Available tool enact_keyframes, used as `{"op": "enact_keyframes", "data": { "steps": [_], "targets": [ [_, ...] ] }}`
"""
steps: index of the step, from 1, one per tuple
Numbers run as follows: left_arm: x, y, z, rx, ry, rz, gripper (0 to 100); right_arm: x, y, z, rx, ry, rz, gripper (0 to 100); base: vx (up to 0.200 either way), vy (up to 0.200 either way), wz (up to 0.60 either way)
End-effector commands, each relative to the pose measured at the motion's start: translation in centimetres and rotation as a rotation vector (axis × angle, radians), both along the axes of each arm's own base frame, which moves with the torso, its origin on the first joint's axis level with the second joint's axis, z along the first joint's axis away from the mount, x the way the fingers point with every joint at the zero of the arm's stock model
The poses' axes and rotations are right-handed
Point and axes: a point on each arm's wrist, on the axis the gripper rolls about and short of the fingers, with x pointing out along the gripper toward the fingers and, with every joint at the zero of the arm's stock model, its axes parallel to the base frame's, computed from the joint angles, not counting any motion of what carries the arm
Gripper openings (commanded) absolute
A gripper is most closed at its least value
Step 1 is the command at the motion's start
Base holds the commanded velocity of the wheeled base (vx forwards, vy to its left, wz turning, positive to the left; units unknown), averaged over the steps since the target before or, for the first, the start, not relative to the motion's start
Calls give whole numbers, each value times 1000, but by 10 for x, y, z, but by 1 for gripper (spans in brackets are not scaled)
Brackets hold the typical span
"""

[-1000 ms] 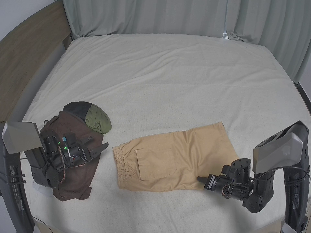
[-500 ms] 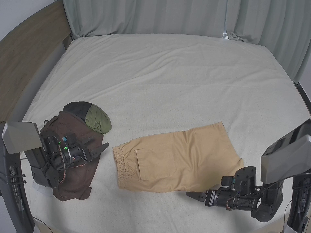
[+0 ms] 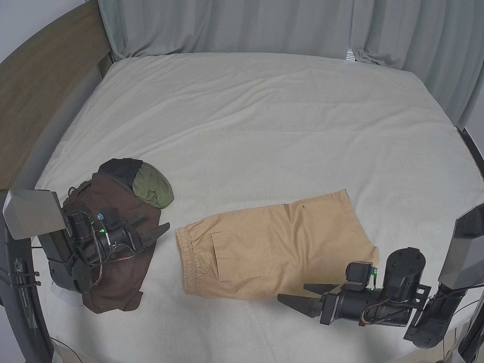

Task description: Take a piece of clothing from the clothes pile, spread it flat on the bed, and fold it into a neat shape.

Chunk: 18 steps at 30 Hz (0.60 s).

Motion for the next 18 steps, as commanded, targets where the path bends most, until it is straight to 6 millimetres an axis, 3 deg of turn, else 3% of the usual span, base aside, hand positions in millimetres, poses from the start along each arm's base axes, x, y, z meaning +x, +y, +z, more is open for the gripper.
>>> {"op": "enact_keyframes", "data": {
  "steps": [1,5,8,18],
  "targets": [
    [-4,-1,1,-2,8,-12,100,5,-3,13,18,-85,37,100,0,0,0],
    [-8,-1,9,-6,-7,-37,100,22,-14,18,33,-135,47,100,0,0,0],
    [-9,-2,8,-2,-9,-44,100,34,-34,20,58,-138,59,100,0,0,0],
    [-6,-1,7,-2,-18,-75,100,33,-44,41,91,-218,48,100,0,0,0]
  ]
}}
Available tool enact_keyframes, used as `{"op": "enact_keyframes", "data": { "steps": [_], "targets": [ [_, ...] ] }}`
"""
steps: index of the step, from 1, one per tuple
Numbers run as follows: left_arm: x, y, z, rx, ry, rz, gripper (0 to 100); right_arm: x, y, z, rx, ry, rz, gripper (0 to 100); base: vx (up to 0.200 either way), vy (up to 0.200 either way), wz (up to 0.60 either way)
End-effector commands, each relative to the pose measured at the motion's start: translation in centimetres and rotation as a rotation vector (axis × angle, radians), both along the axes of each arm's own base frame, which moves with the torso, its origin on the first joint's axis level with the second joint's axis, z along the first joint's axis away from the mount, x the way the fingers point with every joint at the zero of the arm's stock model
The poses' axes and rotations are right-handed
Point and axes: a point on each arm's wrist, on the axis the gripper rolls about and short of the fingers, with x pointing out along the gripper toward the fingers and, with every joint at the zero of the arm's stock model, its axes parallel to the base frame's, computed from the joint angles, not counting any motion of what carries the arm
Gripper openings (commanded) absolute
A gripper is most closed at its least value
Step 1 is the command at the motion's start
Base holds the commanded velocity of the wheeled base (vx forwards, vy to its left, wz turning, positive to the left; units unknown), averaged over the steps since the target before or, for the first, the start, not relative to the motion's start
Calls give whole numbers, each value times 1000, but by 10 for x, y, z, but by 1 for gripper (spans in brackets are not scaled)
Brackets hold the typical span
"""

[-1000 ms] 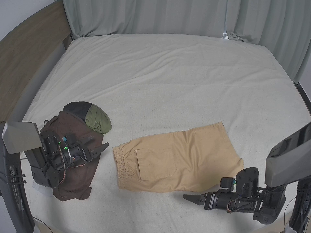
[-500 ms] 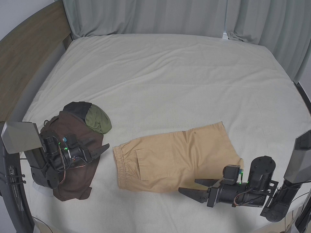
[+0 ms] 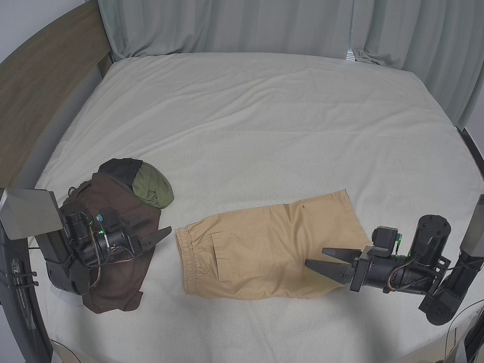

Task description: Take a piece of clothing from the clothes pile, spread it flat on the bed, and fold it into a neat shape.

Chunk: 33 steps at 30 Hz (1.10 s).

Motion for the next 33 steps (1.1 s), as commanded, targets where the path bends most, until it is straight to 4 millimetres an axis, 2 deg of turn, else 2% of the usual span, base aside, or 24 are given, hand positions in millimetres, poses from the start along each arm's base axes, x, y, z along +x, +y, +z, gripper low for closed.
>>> {"op": "enact_keyframes", "data": {
  "steps": [1,5,12,21,24,26,33],
  "targets": [
    [2,2,2,5,-21,-6,100,-2,-3,13,24,-49,-7,100,0,0,0],
    [1,1,1,8,-15,-8,100,-2,-3,14,24,-55,-10,100,0,0,0],
    [-8,-7,-17,-8,79,-32,100,-2,-3,13,23,-52,-12,100,0,0,0],
    [-17,-11,-26,-99,225,-16,100,-2,-3,13,21,-52,-10,100,0,0,0],
    [-19,-17,-33,-102,263,-27,100,-2,-3,13,21,-51,-10,100,0,0,0],
    [-21,-24,-45,-90,299,-28,100,-2,-1,12,18,-52,-5,100,0,0,0],
    [-23,-30,-61,-77,348,-18,100,-2,-1,12,17,-53,-3,100,0,0,0]
  ]
}}
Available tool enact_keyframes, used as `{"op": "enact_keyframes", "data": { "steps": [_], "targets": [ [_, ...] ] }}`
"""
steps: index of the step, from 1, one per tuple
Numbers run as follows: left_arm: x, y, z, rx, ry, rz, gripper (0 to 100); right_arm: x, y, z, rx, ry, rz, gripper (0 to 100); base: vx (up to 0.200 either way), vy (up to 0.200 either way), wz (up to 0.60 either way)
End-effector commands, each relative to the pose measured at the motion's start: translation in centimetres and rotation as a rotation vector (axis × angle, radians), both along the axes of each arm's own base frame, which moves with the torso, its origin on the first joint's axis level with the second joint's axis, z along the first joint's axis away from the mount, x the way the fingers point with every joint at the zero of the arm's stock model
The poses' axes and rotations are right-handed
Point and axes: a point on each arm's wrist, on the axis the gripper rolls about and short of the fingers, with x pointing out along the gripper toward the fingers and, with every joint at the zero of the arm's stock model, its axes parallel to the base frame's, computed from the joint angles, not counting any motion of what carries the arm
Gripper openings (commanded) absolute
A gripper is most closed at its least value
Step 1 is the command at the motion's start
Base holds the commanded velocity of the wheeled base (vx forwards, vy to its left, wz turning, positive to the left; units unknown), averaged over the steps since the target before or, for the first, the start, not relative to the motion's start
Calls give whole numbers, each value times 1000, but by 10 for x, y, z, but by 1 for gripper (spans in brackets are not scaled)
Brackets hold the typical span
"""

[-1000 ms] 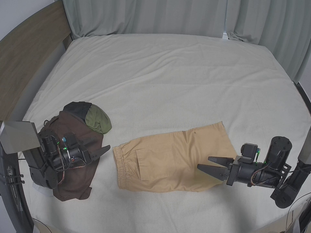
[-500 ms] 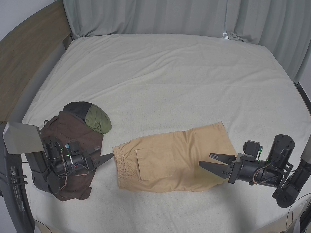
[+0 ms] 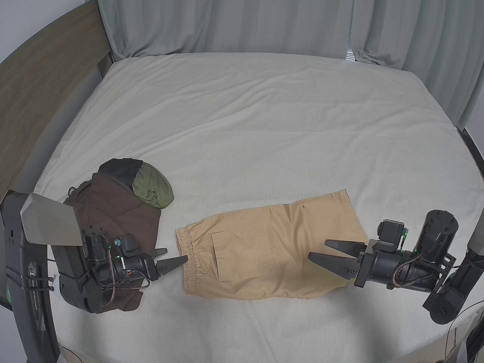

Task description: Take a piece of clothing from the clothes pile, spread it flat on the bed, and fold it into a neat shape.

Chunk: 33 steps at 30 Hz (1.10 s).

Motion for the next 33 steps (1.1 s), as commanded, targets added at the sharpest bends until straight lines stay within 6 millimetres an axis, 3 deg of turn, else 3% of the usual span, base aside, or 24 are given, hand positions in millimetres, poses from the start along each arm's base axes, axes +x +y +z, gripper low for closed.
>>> {"op": "enact_keyframes", "data": {
  "steps": [1,20,27,33],
  "targets": [
    [-1,-4,-18,7,51,-9,100,0,0,-1,-2,4,1,100,0,0,0],
    [-2,-32,-48,15,125,-75,100,-1,2,-2,-4,8,7,100,0,0,0],
    [2,-52,-46,-46,196,-13,100,-1,2,-3,-7,12,8,100,0,0,0],
    [5,-57,-43,-88,221,4,100,-1,2,-3,-7,10,8,100,0,0,0]
  ]
}}
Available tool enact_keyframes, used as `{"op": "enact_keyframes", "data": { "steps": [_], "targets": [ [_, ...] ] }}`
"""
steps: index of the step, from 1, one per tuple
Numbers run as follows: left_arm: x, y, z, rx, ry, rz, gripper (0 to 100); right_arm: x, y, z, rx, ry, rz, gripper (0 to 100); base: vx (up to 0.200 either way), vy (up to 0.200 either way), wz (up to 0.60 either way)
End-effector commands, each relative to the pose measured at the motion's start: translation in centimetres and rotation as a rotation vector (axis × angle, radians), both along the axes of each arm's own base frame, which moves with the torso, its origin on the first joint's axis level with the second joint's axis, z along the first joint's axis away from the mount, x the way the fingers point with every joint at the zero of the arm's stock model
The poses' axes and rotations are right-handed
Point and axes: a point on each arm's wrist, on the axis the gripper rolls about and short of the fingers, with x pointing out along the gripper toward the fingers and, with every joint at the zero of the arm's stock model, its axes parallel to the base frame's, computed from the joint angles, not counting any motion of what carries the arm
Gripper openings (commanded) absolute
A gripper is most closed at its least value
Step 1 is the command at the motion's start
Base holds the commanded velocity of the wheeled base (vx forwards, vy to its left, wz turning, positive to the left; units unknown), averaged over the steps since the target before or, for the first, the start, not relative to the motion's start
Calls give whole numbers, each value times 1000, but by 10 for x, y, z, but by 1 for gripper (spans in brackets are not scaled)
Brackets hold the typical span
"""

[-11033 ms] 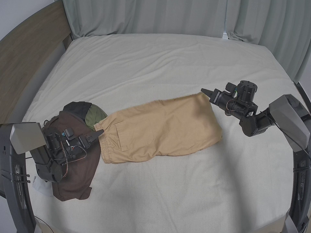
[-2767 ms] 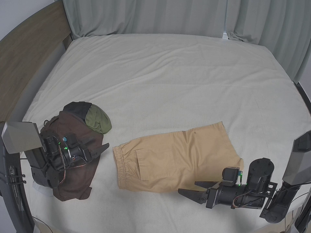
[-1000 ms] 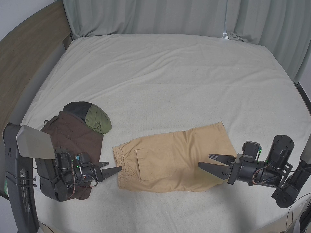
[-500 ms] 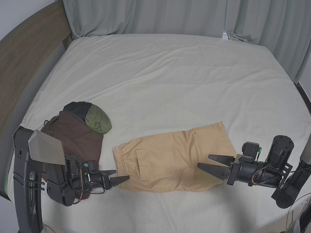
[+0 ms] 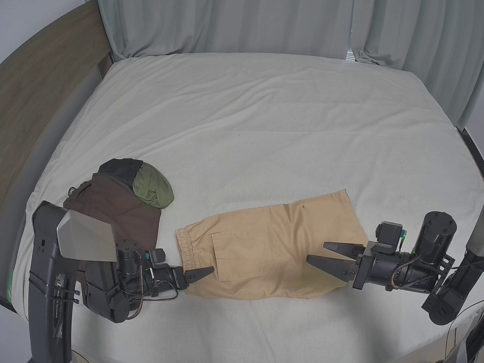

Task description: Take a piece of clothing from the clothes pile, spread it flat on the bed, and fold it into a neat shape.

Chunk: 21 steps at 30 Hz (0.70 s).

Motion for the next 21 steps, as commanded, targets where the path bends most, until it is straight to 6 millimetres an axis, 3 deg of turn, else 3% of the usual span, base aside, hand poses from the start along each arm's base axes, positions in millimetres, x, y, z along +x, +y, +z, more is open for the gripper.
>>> {"op": "enact_keyframes", "data": {
  "steps": [1,14,15,21],
  "targets": [
    [2,-6,0,-19,6,-4,100,0,0,-1,-2,5,1,100,0,0,0],
    [7,-9,3,-49,19,22,100,1,1,-4,-13,3,1,100,0,0,0],
    [7,-9,3,-49,19,22,0,1,1,-4,-13,3,1,100,0,0,0],
    [6,-9,3,-51,26,21,0,1,1,-4,-14,4,1,100,0,0,0]
  ]
}}
